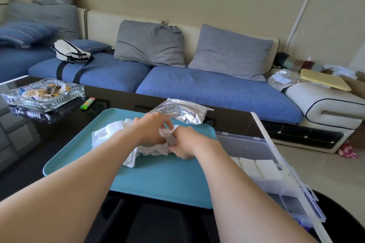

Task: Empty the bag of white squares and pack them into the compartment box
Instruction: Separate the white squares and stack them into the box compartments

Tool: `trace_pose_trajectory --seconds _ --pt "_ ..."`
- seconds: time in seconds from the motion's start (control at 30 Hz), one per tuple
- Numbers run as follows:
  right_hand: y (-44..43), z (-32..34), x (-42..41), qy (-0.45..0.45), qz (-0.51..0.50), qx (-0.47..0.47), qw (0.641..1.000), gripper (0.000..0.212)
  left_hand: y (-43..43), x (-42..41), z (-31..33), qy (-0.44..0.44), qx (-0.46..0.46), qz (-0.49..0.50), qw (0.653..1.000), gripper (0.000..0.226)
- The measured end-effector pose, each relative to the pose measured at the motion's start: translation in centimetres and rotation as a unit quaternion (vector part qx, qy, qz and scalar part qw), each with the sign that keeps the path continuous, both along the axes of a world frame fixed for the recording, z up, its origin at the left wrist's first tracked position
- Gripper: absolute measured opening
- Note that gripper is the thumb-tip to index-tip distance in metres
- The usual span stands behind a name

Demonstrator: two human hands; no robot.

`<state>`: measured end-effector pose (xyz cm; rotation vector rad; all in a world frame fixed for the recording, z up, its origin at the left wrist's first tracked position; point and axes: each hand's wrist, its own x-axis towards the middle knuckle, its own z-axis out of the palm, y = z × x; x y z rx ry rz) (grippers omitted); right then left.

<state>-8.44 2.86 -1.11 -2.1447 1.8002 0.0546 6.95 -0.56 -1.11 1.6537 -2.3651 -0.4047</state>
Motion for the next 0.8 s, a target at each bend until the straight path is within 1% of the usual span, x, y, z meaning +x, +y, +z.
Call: trace_pose_trajectory --seconds 0.03,0.07,0.13,0.17,0.27,0.33,0.47,0.53,0.67,0.73,0.8 --pt "0.2 0.1 -0.4 -0.003 -0.007 0.021 1.0 0.03 0.2 -0.1 0.2 0.013 0.0 -0.014 1.0 0.038" --pt "0.4 0.2 -0.7 -0.012 -0.011 0.041 0.999 0.03 0.4 -0.3 0.3 0.023 -0.004 -0.025 0.999 0.038" --pt "0.8 0.5 -1.4 -0.028 -0.028 0.063 0.997 0.016 0.8 -0.6 0.5 0.046 -0.01 -0.042 0.998 0.035" --pt "1.0 0.7 -1.9 -0.031 -0.033 0.061 0.997 0.014 1.0 -0.7 0.6 0.059 -0.012 -0.052 0.997 0.033" --pt "2.0 1.5 -3.3 -0.028 -0.038 0.043 0.998 0.019 1.6 -0.8 1.2 0.065 -0.023 -0.081 0.994 0.028" --pt "2.7 1.8 -4.2 -0.026 -0.043 0.03 0.998 0.018 2.0 -0.9 1.6 0.069 -0.024 -0.101 0.992 0.024" --pt "4.1 2.0 -5.5 -0.008 -0.049 0.018 0.999 0.013 2.7 -1.3 1.7 0.085 0.008 -0.134 0.987 0.012" --pt "4.8 2.1 -5.9 0.016 -0.043 0.029 0.999 0.006 3.0 -1.7 1.6 0.082 0.02 -0.138 0.987 0.009" --pt "5.4 2.5 -6.2 0.078 -0.035 0.003 0.996 0.017 3.5 -2.6 1.6 0.085 0.017 -0.129 0.988 0.001" --pt "5.9 3.0 -6.2 0.08 -0.035 -0.025 0.996 0.018 3.7 -3.0 1.8 0.104 0.004 -0.122 0.987 0.003" --pt "6.1 3.5 -6.4 0.058 -0.041 -0.046 0.996 0.014 3.9 -3.2 2.0 0.125 -0.017 -0.111 0.986 0.006"
